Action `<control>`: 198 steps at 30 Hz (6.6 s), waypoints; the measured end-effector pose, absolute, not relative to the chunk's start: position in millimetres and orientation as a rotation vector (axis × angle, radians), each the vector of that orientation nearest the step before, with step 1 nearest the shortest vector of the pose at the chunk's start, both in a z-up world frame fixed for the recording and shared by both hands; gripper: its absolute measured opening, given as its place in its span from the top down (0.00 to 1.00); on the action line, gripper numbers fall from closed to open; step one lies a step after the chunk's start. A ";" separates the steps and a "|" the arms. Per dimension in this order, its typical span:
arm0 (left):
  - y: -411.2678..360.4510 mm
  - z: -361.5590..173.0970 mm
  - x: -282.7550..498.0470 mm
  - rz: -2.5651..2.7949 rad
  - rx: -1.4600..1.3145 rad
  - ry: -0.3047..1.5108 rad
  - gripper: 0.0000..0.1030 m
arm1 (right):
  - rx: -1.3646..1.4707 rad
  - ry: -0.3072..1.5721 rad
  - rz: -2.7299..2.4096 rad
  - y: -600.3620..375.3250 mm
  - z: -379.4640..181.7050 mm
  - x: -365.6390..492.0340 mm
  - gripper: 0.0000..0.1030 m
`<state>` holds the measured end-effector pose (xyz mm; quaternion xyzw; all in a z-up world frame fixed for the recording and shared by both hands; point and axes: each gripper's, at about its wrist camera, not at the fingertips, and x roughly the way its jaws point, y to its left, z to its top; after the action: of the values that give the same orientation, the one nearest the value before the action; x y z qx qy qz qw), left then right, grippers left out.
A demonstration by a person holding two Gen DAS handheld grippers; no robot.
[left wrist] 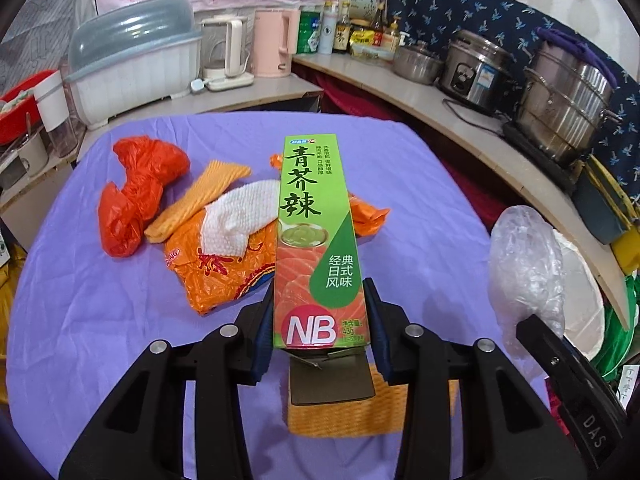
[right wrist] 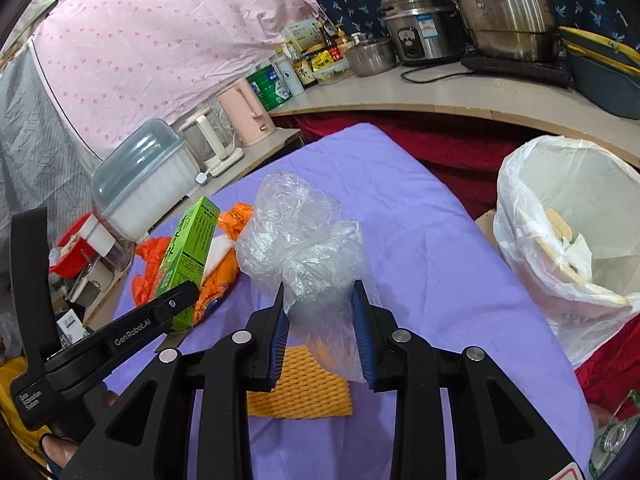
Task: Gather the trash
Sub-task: 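Carry the plastic bag in the right gripper while the left carries the green box to the bin, then open the left gripper to drop the green box while the right drops the plastic bag into the bin, then move both open grippers back over the table, then grasp the white wipe with the left gripper while the right grasps the orange plastic bag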
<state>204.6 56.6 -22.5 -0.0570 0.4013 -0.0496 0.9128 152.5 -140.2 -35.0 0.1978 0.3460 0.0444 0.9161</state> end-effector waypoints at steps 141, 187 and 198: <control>-28.9 -16.0 143.0 -0.160 -0.045 0.818 0.31 | 0.471 0.620 -0.049 -246.7 -18.0 88.5 0.44; 127.2 -56.7 277.8 -0.016 -0.200 0.895 0.35 | 0.277 0.802 0.188 -69.8 -55.6 269.9 0.44; 120.3 -77.0 310.4 -0.046 -0.197 0.939 0.65 | 0.268 0.864 0.195 -59.2 -81.8 323.6 0.45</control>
<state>310.4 120.3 -77.0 -0.0946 0.4516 -0.0219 0.8869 323.6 -59.2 -81.8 0.1294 0.4167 0.0942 0.8949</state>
